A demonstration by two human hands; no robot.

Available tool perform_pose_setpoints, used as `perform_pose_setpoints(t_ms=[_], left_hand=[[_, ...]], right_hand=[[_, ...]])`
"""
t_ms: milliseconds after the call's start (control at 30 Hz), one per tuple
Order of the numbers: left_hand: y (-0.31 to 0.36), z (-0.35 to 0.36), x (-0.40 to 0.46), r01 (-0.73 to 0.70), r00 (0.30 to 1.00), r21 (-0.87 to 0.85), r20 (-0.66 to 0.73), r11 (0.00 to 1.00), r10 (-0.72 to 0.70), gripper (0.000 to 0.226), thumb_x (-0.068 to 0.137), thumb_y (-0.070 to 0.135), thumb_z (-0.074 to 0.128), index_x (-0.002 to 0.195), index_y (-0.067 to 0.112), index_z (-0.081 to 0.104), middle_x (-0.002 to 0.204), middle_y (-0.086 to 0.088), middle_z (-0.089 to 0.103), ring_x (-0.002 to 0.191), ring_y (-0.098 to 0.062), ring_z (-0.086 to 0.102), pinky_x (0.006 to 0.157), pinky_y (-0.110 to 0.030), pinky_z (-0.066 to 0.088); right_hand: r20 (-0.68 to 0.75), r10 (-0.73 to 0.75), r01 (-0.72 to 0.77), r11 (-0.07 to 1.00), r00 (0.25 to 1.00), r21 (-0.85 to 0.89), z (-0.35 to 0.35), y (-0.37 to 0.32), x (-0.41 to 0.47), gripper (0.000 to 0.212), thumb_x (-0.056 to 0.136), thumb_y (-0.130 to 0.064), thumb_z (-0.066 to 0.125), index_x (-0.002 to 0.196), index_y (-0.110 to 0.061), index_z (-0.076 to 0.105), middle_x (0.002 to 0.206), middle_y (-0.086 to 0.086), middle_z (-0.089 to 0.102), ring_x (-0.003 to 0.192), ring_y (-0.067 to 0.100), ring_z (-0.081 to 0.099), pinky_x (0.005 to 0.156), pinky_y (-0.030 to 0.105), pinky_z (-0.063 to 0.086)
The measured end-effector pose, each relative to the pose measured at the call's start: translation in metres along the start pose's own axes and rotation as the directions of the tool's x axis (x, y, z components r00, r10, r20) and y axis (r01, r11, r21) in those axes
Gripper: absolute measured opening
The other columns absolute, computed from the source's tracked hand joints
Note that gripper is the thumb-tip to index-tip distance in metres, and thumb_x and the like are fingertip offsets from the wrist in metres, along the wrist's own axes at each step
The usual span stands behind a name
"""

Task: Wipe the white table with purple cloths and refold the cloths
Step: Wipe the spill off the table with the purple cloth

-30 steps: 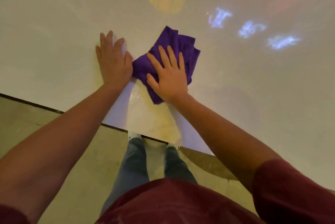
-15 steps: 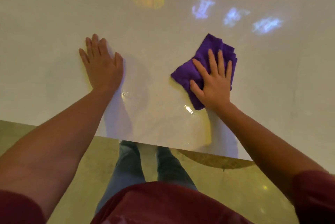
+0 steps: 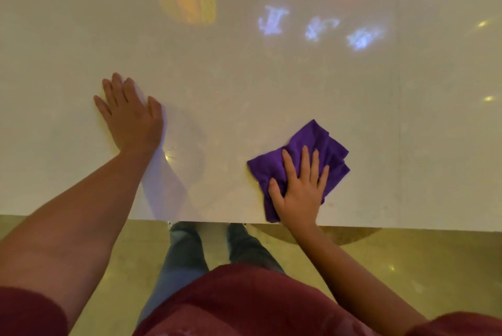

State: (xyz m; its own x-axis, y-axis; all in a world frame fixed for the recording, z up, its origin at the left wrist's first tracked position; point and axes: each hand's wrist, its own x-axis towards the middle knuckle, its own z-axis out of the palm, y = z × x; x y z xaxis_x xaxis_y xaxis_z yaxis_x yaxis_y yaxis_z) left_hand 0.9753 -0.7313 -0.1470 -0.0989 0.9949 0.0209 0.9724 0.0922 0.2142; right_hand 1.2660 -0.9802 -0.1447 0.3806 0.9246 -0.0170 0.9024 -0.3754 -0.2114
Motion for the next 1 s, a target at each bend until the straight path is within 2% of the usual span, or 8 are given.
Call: perform_pose_setpoints(t_ms=[200,300,367,433,533,667,833,1000], left_hand=[[-0.001,-0.003,0.003,0.007,0.999,-0.039,0.041,0.999,-0.005,0.066,0.101,0.038,0.041,0.157,0.003,0.035,0.171,-0.015,0.023,0.16,-0.034,0.013,0.129,-0.055,0.003],[-0.011,-0.015,0.005,0.003,0.999,-0.19,0.052,0.982,0.007,0.06,0.105,0.036,0.042,0.157,0.006,0.039,0.17,-0.012,0.025,0.16,-0.03,0.017,0.13,-0.048,0.007],[-0.037,-0.027,0.009,-0.069,0.998,-0.33,-0.02,0.941,0.066,0.06,0.103,0.032,0.047,0.156,0.005,0.041,0.169,-0.013,0.028,0.158,-0.032,0.023,0.129,-0.044,0.016],[-0.086,-0.04,0.015,-0.108,0.99,-0.285,-0.114,0.952,0.078,0.06,0.102,0.03,0.048,0.156,0.004,0.041,0.169,-0.014,0.028,0.158,-0.035,0.024,0.127,-0.044,0.017],[-0.191,-0.059,0.023,0.053,0.99,-0.123,-0.123,0.991,-0.068,0.06,0.103,0.03,0.045,0.156,0.002,0.039,0.169,-0.018,0.025,0.158,-0.04,0.018,0.127,-0.05,0.013],[-0.328,-0.08,0.029,0.349,0.929,0.004,-0.133,0.937,-0.345,0.059,0.102,0.027,0.043,0.155,0.0,0.037,0.169,-0.022,0.024,0.159,-0.042,0.015,0.127,-0.057,0.013],[-0.414,-0.088,0.049,0.421,0.906,0.055,-0.084,0.906,-0.416,0.06,0.105,0.028,0.041,0.158,-0.001,0.032,0.168,-0.024,0.024,0.158,-0.043,0.014,0.126,-0.059,0.011],[-0.428,-0.088,0.054,0.449,0.874,-0.149,-0.135,0.881,-0.467,0.065,0.109,0.038,0.033,0.161,0.0,0.025,0.168,-0.021,0.029,0.157,-0.037,0.023,0.129,-0.051,0.015]], right_hand=[[0.011,-0.225,0.225,0.974,0.974,0.031,0.025,-0.075,0.007,0.07,0.1,-0.062,0.049,0.164,-0.034,0.038,0.176,0.01,0.024,0.165,0.036,0.011,0.128,0.067,0.011],[0.049,-0.306,0.304,0.952,0.951,0.047,0.036,-0.116,0.026,0.07,0.102,-0.065,0.046,0.164,-0.036,0.036,0.177,0.007,0.022,0.165,0.035,0.008,0.129,0.066,0.009],[0.047,-0.357,0.355,0.934,0.933,0.049,0.043,-0.146,0.039,0.069,0.102,-0.066,0.044,0.164,-0.035,0.037,0.176,0.007,0.023,0.165,0.035,0.01,0.129,0.066,0.009],[0.047,-0.403,0.401,0.914,0.914,0.058,0.051,-0.181,0.053,0.069,0.102,-0.066,0.044,0.163,-0.034,0.039,0.175,0.008,0.026,0.164,0.037,0.013,0.129,0.066,0.009],[0.079,-0.465,0.462,0.885,0.882,0.057,0.061,-0.243,0.066,0.069,0.102,-0.067,0.041,0.163,-0.033,0.038,0.175,0.01,0.027,0.163,0.038,0.015,0.128,0.067,0.01],[0.099,-0.557,0.553,0.831,0.825,0.062,0.078,-0.33,0.07,0.069,0.101,-0.066,0.041,0.162,-0.032,0.04,0.173,0.011,0.03,0.162,0.04,0.018,0.127,0.067,0.012],[0.11,-0.625,0.621,0.78,0.773,0.078,0.096,-0.433,0.064,0.069,0.101,-0.065,0.042,0.161,-0.032,0.042,0.172,0.013,0.033,0.162,0.041,0.02,0.126,0.067,0.015],[0.119,-0.655,0.651,0.756,0.746,0.075,0.112,-0.517,0.061,0.069,0.101,-0.065,0.04,0.162,-0.032,0.04,0.173,0.014,0.031,0.162,0.041,0.019,0.127,0.066,0.014]])
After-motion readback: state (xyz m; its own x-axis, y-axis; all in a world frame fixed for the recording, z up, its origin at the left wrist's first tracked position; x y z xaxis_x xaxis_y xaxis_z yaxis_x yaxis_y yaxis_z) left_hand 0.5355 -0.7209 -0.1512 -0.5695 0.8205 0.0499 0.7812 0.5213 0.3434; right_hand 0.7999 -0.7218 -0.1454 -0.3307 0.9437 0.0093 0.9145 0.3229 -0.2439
